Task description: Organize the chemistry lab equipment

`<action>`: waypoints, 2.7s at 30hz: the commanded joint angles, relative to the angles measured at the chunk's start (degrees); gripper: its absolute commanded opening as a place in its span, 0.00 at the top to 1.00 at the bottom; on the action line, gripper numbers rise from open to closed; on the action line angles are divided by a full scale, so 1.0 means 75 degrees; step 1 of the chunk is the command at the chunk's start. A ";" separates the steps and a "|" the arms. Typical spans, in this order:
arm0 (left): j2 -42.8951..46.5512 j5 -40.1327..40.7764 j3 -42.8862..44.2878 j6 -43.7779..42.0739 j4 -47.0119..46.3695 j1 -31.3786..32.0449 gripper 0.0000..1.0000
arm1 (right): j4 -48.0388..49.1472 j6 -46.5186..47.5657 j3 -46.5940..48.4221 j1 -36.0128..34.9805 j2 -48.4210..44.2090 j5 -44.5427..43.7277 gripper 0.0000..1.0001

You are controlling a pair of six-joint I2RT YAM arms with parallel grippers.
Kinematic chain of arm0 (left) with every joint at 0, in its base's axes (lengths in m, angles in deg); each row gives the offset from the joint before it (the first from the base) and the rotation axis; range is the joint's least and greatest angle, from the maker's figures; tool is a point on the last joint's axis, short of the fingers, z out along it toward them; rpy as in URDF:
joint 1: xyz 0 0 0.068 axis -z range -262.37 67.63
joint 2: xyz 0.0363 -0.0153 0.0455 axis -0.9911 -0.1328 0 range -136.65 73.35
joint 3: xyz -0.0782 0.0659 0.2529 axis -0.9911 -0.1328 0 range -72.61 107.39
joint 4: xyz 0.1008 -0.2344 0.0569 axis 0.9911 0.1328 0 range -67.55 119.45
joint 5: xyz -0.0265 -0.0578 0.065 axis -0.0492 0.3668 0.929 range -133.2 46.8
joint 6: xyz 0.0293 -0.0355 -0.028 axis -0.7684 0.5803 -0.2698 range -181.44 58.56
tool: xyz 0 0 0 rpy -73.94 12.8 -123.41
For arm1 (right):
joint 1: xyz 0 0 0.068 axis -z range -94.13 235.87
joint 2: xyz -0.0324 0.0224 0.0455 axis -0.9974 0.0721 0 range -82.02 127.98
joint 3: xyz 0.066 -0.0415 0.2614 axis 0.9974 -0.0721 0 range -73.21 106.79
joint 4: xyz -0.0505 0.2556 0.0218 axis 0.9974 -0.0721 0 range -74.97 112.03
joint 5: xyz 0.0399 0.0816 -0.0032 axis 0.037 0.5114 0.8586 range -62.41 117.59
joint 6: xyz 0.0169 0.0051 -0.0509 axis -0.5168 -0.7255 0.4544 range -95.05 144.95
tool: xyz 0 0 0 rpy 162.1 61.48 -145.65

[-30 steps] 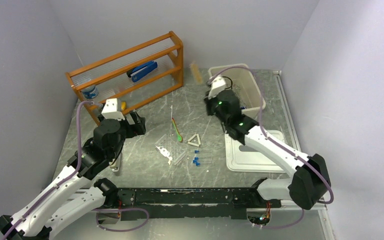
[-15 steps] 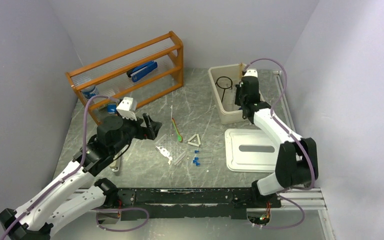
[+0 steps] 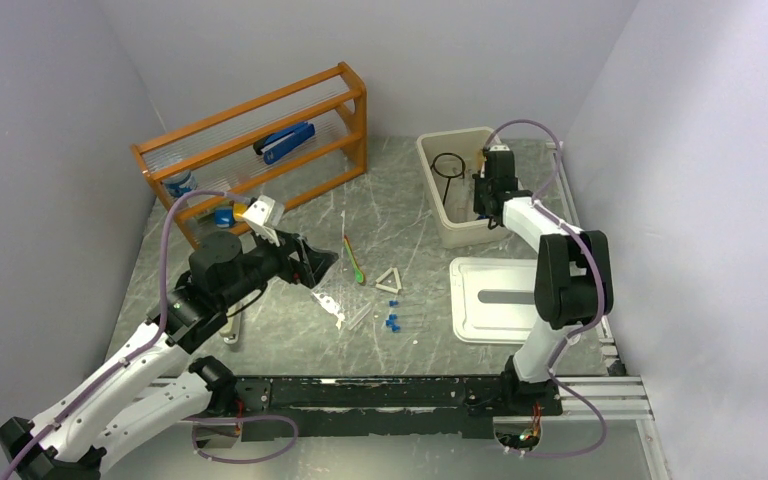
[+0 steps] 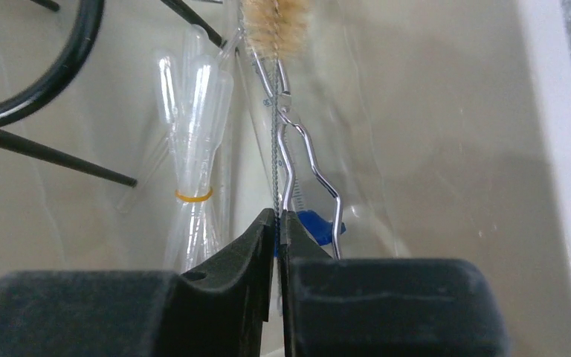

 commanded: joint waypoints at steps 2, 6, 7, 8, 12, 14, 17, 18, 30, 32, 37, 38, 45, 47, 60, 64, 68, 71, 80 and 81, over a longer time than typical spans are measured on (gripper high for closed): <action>0.0093 -0.0348 -0.0044 -0.0094 -0.0348 -0.0044 0.07 | 0.0191 0.0491 0.0356 0.0057 0.0300 -0.0328 0.84; 0.0131 -0.0038 -0.0114 0.0012 -0.0265 -0.0042 0.07 | 0.0125 0.0506 0.0411 0.0054 0.0166 -0.0930 0.65; 0.0134 -0.0035 -0.0119 0.0011 -0.0250 -0.0042 0.06 | 0.0091 0.0465 0.0389 0.0049 0.0033 -0.1018 0.60; 0.0106 -0.0026 -0.0094 0.0000 -0.0236 -0.0042 0.06 | -0.0013 0.0442 0.0372 0.0047 -0.0158 -0.1062 0.57; -0.0021 -0.0135 -0.0004 -0.0038 -0.0229 -0.0043 0.07 | -0.0217 -0.0102 0.0227 0.0000 -0.1132 -0.0693 0.52; -0.0047 -0.0109 0.0015 -0.0052 -0.0204 -0.0042 0.07 | -0.0455 -0.0465 0.0225 -0.0067 -0.1611 -0.0496 0.52; -0.0065 0.0096 0.0049 -0.0075 -0.0107 -0.0048 0.07 | -0.0859 -0.0920 0.0280 -0.0402 -0.2288 -0.0445 0.51; -0.0058 0.0160 0.0058 -0.0071 -0.0091 -0.0043 0.07 | -0.1012 -0.1035 0.0326 -0.0570 -0.2449 -0.0503 0.50; 0.0194 0.1696 0.0090 0.0221 0.0472 -0.0042 0.07 | -0.1452 -0.2601 0.0186 -0.4236 -0.2578 -0.0655 0.44; 0.0200 0.2002 0.0216 0.0287 0.0738 -0.0042 0.07 | -0.1178 -0.2812 0.0077 -0.4834 -0.2227 -0.0661 0.43; 0.0323 0.2343 0.0365 0.0365 0.1036 -0.0044 0.06 | -0.1062 -0.3165 0.0438 -0.5945 -0.0660 -0.0908 0.43; 0.0354 0.2369 0.0381 0.0352 0.1077 -0.0045 0.06 | -0.1052 -0.3230 0.0543 -0.6096 -0.0361 -0.0975 0.43; 0.0563 0.2827 0.0543 0.0345 0.1422 -0.0053 0.06 | -0.1254 -0.3576 0.1004 -0.6316 0.0878 -0.1703 0.43; 0.0606 0.2878 0.0549 0.0356 0.1417 -0.0051 0.06 | -0.1279 -0.3574 0.0993 -0.6320 0.1039 -0.1800 0.43; 0.0315 0.3185 0.0682 0.0273 0.1656 -0.0053 0.07 | -0.1021 -0.3073 0.1579 -0.6286 0.1999 -0.1818 0.58; 0.0380 0.3135 0.0638 0.0245 0.1576 -0.0047 0.07 | -0.1060 -0.3062 0.1670 -0.6138 0.2164 -0.1787 0.58; 0.0410 0.3311 0.0711 0.0156 0.1618 -0.0054 0.06 | -0.1067 -0.2908 0.1695 -0.6036 0.2372 -0.1417 0.65; 0.0344 0.3600 0.0978 -0.0062 0.1669 -0.0047 0.08 | -0.0953 -0.2612 0.1629 -0.5912 0.2506 -0.1201 0.73; 0.0316 0.3420 0.1128 0.0034 0.1705 -0.0054 0.07 | -0.0794 -0.2081 0.1654 -0.5763 0.2218 -0.0732 0.98; 0.0311 0.3398 0.1128 0.0006 0.1713 -0.0054 0.07 | -0.0713 -0.2033 0.1637 -0.5767 0.2091 -0.0787 0.98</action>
